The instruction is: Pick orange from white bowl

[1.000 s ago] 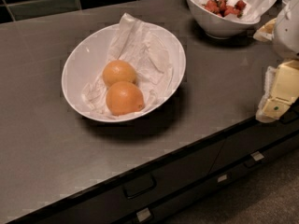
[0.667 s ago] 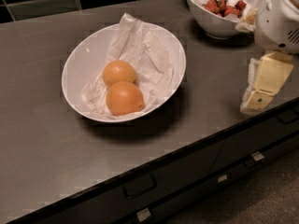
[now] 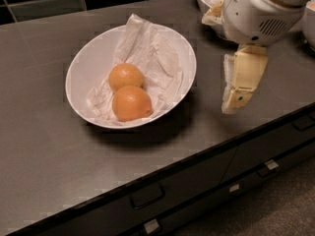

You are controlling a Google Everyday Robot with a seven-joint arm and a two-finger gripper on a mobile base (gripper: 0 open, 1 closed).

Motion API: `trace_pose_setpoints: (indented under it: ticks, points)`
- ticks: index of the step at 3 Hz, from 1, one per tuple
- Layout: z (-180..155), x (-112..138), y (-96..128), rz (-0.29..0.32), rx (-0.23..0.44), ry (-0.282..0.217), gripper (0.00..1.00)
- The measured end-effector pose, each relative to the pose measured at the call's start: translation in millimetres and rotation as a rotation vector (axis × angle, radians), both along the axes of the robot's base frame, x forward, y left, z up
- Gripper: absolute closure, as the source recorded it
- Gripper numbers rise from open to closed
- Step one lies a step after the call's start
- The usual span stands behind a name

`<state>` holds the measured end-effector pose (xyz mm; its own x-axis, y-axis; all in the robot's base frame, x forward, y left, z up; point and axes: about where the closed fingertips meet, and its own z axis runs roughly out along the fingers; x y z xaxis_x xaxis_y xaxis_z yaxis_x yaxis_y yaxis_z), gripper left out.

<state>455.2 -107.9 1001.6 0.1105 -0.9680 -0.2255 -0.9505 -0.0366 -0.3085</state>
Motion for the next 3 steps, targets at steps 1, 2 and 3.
trace_pose_setpoints:
  ticks: [1,2,3]
  points:
    - [0.1,0.1,0.3,0.0,0.001,-0.001,0.0]
    - [2.5,4.8,27.2,0.02,0.071,-0.009,0.0]
    - [7.1,9.0,60.3,0.009,0.18,0.008,0.0]
